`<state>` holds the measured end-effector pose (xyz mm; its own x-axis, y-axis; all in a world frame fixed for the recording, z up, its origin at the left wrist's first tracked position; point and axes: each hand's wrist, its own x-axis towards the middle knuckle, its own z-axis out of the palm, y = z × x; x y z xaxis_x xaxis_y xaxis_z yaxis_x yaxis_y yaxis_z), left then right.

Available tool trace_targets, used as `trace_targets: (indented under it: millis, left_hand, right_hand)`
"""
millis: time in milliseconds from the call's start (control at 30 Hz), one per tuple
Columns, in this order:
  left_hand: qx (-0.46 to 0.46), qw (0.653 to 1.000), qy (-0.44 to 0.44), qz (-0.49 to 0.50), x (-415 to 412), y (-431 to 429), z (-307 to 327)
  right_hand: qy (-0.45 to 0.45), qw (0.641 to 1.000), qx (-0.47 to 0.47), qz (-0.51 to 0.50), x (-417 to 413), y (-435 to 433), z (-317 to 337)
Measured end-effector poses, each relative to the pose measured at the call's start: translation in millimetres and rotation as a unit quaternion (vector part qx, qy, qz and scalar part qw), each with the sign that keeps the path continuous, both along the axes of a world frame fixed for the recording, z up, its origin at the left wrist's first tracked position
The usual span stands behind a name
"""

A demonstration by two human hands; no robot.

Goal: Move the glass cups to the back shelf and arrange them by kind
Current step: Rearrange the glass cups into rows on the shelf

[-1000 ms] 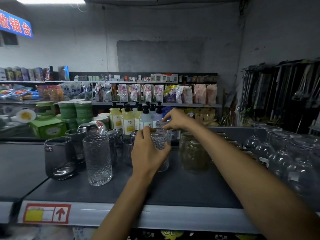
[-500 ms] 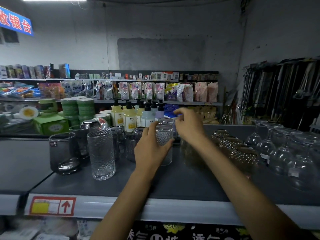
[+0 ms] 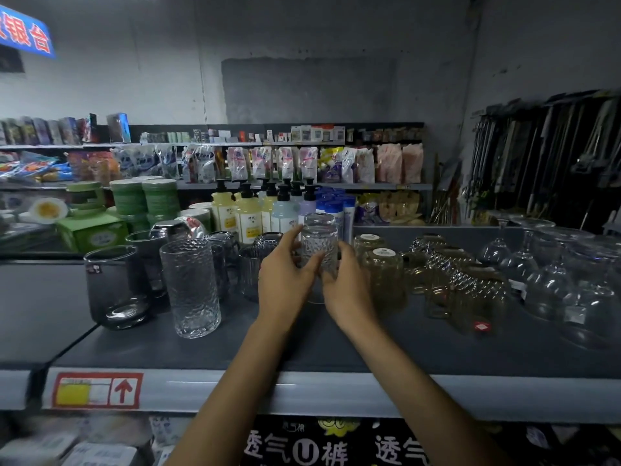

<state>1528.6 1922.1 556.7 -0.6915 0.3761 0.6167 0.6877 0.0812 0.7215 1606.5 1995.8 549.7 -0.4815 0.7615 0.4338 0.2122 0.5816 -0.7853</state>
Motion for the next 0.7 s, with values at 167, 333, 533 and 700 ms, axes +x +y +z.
trace_targets:
  millis: [167,333,533,700]
  left_hand:
    - [-0.003,1.0,-0.013,-0.001,0.1,0.6,-3.6]
    - [-0.023,0.998,-0.04,0.033,0.7,2.4,-5.1]
    - [-0.075,0.996,-0.042,0.037,-0.6,2.2,-7.4]
    - [-0.104,0.993,-0.045,0.032,-0.7,2.0,-8.2]
  right_hand:
    - [-0.076,0.997,0.007,-0.01,-3.9,2.0,-7.5]
    - [-0.096,0.994,0.029,-0.029,-1.8,3.6,-7.3]
    - [-0.121,0.992,0.015,-0.035,-5.5,5.7,-6.6]
    - [-0.14,0.99,-0.002,-0.028,-6.5,8.8,-9.1]
